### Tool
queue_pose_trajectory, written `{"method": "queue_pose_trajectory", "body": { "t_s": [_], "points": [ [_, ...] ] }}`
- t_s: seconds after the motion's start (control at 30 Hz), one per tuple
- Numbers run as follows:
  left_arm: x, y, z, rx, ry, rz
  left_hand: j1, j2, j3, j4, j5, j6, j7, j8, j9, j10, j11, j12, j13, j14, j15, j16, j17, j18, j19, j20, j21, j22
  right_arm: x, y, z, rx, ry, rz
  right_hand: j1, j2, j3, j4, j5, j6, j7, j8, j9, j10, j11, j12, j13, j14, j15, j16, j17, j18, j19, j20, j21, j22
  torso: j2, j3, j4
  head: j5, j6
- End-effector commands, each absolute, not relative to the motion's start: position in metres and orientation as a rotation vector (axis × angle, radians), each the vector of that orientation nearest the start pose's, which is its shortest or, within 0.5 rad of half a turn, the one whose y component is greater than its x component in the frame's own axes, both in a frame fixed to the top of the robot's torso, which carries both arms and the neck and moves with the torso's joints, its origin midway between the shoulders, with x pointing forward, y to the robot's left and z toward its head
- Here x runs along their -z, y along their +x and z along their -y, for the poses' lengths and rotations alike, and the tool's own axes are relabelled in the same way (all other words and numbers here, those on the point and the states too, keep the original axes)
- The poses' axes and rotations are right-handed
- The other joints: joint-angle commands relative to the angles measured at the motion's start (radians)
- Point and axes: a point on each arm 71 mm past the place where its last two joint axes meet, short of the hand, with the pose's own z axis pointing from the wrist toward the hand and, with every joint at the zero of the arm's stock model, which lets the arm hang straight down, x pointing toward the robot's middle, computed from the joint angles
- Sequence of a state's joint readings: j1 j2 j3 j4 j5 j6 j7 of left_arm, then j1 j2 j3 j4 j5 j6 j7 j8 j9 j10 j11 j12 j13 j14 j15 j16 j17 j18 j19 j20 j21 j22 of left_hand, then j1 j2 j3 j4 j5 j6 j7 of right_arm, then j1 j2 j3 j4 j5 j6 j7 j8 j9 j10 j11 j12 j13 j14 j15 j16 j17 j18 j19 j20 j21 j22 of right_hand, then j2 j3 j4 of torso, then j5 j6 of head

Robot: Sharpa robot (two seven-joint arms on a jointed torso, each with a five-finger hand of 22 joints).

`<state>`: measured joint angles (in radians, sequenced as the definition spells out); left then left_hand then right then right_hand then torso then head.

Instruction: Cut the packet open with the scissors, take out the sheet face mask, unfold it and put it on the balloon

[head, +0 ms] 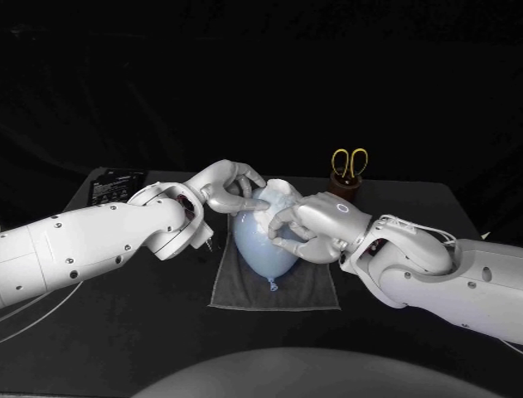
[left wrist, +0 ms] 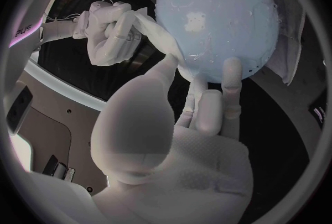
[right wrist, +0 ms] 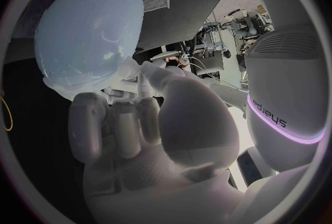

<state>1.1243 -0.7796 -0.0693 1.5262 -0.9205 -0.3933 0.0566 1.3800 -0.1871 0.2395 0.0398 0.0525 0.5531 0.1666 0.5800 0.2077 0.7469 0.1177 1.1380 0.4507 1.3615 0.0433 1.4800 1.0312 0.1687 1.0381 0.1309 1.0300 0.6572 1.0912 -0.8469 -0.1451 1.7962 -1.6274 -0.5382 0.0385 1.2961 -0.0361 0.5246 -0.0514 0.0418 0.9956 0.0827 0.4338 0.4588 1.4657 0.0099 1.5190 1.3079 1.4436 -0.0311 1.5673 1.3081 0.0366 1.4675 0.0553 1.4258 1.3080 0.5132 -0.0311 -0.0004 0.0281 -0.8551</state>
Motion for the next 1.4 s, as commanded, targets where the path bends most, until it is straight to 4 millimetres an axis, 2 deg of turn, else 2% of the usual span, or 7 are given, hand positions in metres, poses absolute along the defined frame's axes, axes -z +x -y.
{"method": "queue_pose_trajectory", "body": {
  "t_s": [0.03,0.17,0.3,0.87,1.0,1.17,1.4],
  "points": [
    [0.227,0.467,-0.171,0.952,-0.295,-1.747,0.023,0.010,-0.013,0.001,-0.004,-0.008,0.036,0.015,0.004,-0.002,0.008,0.008,0.000,0.000,0.009,0.006,0.003,0.007,0.003,0.011,0.006,0.005,0.218,0.373,0.120,-1.016,-0.435,-1.456,0.000,-0.008,0.001,-0.005,0.007,-0.001,-0.004,0.007,0.030,0.064,-0.006,-0.003,0.209,0.127,-0.027,0.003,0.263,-0.004,0.045,-0.006,-0.004,0.219,0.000,0.0015,0.0016,0.001,-0.007],
    [0.228,0.467,-0.172,0.922,-0.299,-1.754,0.053,0.026,-0.011,-0.004,-0.004,-0.004,0.038,0.035,0.009,0.001,0.009,0.015,-0.001,0.003,0.011,0.008,0.008,0.007,0.006,0.012,0.011,0.010,0.220,0.371,0.120,-1.019,-0.432,-1.456,0.001,-0.008,0.002,-0.005,0.007,-0.001,-0.004,0.008,0.030,0.065,-0.006,-0.001,0.211,0.127,-0.027,0.003,0.263,-0.004,0.046,-0.006,-0.002,0.219,-0.001,0.0008,0.0004,0.003,-0.011],
    [0.229,0.467,-0.173,0.904,-0.303,-1.760,0.063,0.032,-0.009,-0.006,-0.004,-0.002,0.039,0.043,0.011,0.002,0.009,0.018,-0.003,0.004,0.011,0.009,0.009,0.006,0.007,0.013,0.014,0.012,0.223,0.368,0.120,-1.026,-0.423,-1.454,0.001,-0.007,0.002,-0.006,0.007,-0.001,-0.004,0.008,0.030,0.067,-0.006,0.001,0.213,0.127,-0.027,0.003,0.263,-0.005,0.047,-0.006,0.000,0.220,0.000,-0.0001,0.0001,0.002,-0.015],
    [0.229,0.466,-0.172,0.928,-0.321,-1.764,0.061,0.035,-0.010,-0.001,-0.005,0.002,0.040,0.052,0.012,0.004,0.010,0.020,-0.005,0.005,0.012,0.010,0.010,0.007,0.006,0.013,0.014,0.011,0.240,0.358,0.123,-1.079,-0.318,-1.483,-0.001,-0.003,0.008,-0.002,0.007,-0.005,-0.003,0.011,0.031,0.059,-0.006,-0.011,0.201,0.127,-0.027,0.003,0.263,-0.003,0.043,-0.006,-0.009,0.217,-0.001,-0.0017,0.0011,0.004,-0.018],
    [0.228,0.465,-0.172,0.938,-0.325,-1.761,0.060,0.035,-0.011,0.000,-0.005,0.002,0.040,0.053,0.013,0.004,0.010,0.020,-0.005,0.005,0.012,0.010,0.008,0.007,0.005,0.013,0.013,0.008,0.240,0.358,0.127,-1.093,-0.270,-1.467,-0.001,-0.010,0.011,-0.005,0.007,-0.015,-0.001,0.013,0.031,0.048,-0.004,-0.026,0.188,0.127,-0.026,0.003,0.263,-0.001,0.041,-0.006,-0.016,0.215,-0.001,-0.0012,0.0006,0.004,-0.018],
    [0.228,0.465,-0.172,0.947,-0.330,-1.759,0.059,0.036,-0.011,0.001,-0.004,0.003,0.041,0.054,0.013,0.004,0.010,0.020,-0.005,0.005,0.012,0.010,0.008,0.007,0.004,0.013,0.012,0.007,0.236,0.358,0.135,-1.131,-0.171,-1.406,-0.016,-0.021,-0.003,0.004,0.007,-0.049,0.010,0.001,0.025,0.041,0.004,-0.035,0.179,0.127,-0.020,0.003,0.263,0.001,0.036,-0.003,-0.029,0.211,-0.001,-0.0006,0.0011,0.003,-0.018],
    [0.228,0.464,-0.172,0.960,-0.334,-1.756,0.059,0.037,-0.011,0.002,-0.005,0.003,0.041,0.055,0.013,0.004,0.011,0.020,-0.006,0.004,0.012,0.010,0.008,0.007,0.003,0.014,0.012,0.007,0.232,0.361,0.146,-1.136,-0.058,-1.365,-0.025,-0.021,-0.008,0.018,0.007,-0.082,0.028,-0.026,0.006,0.042,0.020,-0.033,0.182,0.127,-0.007,0.003,0.263,0.000,0.039,0.006,-0.023,0.213,0.000,-0.0002,0.0006,0.003,-0.018]
  ]
}}
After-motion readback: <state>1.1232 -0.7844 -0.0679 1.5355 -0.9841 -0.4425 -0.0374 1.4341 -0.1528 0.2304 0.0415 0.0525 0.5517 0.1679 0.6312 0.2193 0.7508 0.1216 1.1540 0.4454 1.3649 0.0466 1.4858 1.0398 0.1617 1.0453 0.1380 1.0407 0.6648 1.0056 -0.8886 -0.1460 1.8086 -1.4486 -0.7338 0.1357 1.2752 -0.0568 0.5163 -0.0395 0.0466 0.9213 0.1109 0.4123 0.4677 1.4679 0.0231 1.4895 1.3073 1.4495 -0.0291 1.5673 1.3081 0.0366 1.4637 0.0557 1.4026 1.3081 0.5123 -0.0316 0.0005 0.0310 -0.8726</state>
